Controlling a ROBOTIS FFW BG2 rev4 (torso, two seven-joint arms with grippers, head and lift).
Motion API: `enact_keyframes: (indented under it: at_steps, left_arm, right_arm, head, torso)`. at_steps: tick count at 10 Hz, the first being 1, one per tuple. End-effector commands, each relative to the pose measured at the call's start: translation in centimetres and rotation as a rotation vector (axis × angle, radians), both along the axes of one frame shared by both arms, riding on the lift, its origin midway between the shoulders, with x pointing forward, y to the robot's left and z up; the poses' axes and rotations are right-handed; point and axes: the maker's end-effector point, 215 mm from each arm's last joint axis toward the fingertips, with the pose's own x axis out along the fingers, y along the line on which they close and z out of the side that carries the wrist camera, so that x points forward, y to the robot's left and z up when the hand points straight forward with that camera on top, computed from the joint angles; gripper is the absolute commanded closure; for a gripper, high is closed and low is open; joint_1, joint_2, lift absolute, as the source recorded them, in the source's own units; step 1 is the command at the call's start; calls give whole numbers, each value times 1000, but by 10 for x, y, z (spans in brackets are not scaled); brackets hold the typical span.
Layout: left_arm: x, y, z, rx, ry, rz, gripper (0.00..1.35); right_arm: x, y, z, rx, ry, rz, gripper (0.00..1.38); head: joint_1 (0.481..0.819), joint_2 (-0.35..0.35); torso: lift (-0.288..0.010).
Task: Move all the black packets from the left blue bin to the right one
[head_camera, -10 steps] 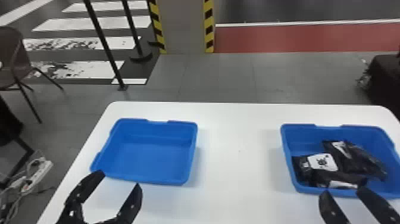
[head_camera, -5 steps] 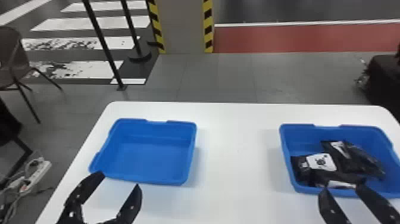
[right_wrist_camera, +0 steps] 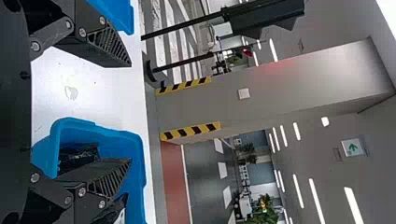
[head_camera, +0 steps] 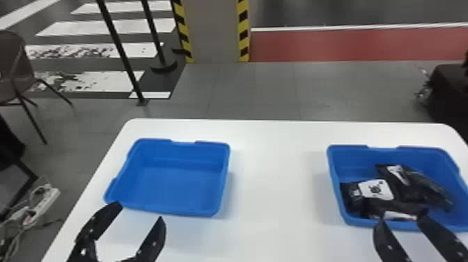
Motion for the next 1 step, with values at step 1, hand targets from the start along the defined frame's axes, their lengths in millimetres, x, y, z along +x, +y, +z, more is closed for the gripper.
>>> enact_keyframes:
  at_steps: [1]
  left_arm:
    - [-1, 0, -3, -4, 8, 2, 168]
  right_arm:
    - [0, 0, 0, 1, 1, -2, 332]
  head:
    - [695, 124]
  torso:
    - [-110]
